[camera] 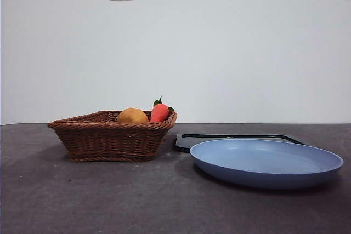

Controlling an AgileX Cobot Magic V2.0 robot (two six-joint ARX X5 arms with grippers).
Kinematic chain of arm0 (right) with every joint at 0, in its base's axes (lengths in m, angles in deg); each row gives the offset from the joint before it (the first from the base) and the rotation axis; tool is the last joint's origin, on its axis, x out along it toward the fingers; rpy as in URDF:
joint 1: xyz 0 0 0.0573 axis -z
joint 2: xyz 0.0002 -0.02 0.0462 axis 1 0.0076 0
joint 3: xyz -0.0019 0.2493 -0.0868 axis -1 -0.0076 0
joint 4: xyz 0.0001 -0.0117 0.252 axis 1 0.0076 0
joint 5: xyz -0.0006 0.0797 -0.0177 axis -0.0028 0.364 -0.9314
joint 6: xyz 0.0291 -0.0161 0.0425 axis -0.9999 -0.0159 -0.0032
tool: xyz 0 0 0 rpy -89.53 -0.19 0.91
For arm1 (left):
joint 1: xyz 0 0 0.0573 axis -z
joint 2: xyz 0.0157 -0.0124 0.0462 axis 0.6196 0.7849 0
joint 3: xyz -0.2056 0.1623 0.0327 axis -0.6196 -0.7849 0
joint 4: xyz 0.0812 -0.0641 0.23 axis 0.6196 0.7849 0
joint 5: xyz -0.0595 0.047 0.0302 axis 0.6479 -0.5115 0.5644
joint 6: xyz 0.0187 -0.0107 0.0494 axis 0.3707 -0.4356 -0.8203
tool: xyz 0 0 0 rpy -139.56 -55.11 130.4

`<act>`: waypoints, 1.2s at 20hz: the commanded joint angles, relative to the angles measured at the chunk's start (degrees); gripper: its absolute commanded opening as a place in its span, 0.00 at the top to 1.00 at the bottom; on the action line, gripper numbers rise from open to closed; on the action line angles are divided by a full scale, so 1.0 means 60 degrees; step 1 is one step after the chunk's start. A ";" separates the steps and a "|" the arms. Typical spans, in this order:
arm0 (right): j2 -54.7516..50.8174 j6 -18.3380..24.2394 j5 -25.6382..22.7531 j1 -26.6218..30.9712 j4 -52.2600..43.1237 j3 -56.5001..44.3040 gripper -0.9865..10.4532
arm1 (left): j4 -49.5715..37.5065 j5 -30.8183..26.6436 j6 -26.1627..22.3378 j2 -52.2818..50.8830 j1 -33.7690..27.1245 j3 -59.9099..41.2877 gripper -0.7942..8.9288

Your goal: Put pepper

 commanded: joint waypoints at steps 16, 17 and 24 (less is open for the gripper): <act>0.4765 0.3140 0.2976 -0.0197 0.6218 0.5679 0.91 | 0.3632 0.3840 -0.2550 0.4554 -0.0007 0.4492 0.91; 0.4951 0.3439 0.2976 -0.0226 0.6594 0.5898 0.91 | 0.3942 0.3971 -0.2787 0.4696 -0.0007 0.4685 0.91; 0.5843 0.4889 0.2976 -0.0357 0.8495 0.6805 0.91 | 0.5716 0.4164 -0.3931 0.5067 0.0186 0.5792 0.91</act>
